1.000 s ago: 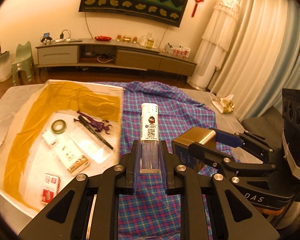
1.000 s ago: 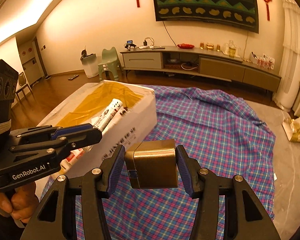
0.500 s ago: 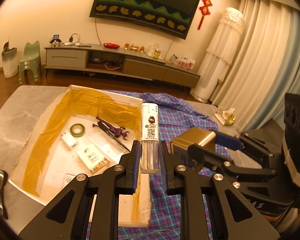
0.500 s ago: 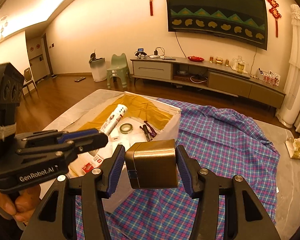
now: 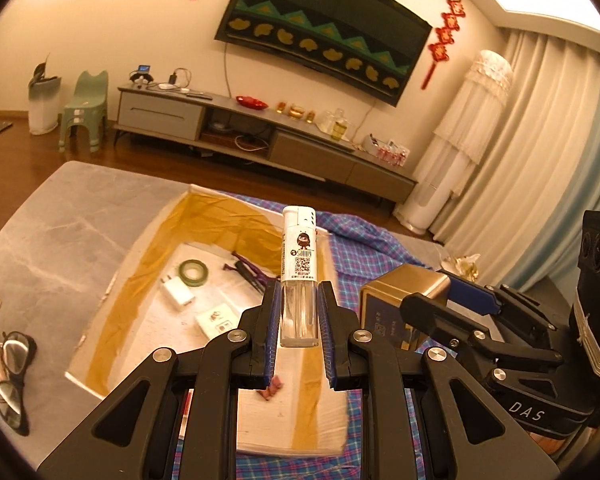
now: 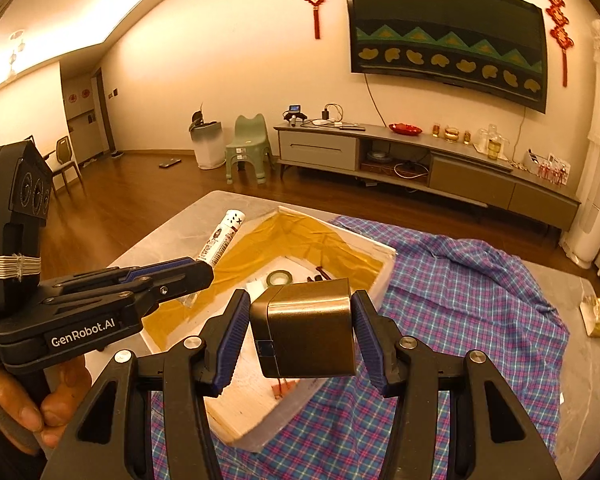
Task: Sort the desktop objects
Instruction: 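Carry lip-balm tube in left tool while right tool carries gold box to white box, then open left tool dropping lip-balm tube into box while right tool releases gold box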
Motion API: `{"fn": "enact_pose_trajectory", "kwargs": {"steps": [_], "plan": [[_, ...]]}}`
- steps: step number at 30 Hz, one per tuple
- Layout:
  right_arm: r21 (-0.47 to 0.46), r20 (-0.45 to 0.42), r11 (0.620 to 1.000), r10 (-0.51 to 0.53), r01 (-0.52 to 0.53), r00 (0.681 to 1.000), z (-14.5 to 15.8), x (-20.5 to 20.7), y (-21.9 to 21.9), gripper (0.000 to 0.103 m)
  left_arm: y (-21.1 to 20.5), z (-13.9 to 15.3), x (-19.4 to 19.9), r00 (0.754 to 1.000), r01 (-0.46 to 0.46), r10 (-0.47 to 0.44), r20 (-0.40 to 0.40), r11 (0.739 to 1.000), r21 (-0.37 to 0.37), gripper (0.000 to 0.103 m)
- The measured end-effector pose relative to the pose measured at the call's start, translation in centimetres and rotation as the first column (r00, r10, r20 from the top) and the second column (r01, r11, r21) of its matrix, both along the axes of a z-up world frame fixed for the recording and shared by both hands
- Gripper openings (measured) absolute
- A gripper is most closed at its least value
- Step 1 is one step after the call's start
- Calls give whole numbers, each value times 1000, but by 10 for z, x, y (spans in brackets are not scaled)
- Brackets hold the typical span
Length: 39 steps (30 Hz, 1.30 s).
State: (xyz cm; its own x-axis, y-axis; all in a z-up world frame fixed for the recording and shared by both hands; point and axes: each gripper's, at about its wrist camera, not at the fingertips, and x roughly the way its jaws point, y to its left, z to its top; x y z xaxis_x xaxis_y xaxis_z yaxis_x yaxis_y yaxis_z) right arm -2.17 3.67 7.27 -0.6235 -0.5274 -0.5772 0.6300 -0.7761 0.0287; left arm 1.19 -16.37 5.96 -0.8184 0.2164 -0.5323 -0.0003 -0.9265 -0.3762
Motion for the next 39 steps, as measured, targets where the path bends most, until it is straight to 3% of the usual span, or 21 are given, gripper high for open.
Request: {"fn": "enact_pose_trajectory", "kwargs": {"steps": [7,17,39], "plan": [[38,32,999,27,-28,999,-5,-11,-25,53,-22,-8,-2,999,-42,41,34,999,4,19],[91,114,992,73,-84,991,-26,-43,-57,53,-42,-27,-18,989,-84,89,117,995,-47,19],[202,243,969,93,-144,966,-78,-109,-95,53,-42,-72,-58,948,-83,104,300,993,-83,19]]}}
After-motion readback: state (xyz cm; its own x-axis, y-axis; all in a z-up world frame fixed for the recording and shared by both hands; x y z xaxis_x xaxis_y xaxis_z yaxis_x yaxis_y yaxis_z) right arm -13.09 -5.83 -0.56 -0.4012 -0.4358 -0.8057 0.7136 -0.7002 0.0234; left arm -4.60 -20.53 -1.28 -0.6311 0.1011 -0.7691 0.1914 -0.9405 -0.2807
